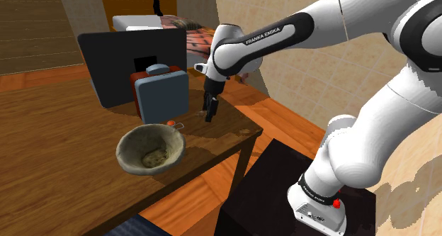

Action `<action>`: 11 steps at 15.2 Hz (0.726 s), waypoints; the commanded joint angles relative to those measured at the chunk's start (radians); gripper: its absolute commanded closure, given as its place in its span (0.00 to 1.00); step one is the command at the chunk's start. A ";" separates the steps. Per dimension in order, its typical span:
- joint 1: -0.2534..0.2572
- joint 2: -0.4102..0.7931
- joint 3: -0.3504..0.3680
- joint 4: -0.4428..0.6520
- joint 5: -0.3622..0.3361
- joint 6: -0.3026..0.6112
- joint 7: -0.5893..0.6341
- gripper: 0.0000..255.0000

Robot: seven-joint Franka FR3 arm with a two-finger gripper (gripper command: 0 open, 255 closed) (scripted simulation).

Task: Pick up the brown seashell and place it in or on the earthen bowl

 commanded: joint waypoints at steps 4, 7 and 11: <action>0.000 0.000 0.000 0.000 0.000 0.000 0.000 1.00; 0.001 -0.002 0.001 -0.005 0.000 0.003 0.001 1.00; 0.000 -0.011 0.001 -0.002 0.000 0.003 0.002 0.00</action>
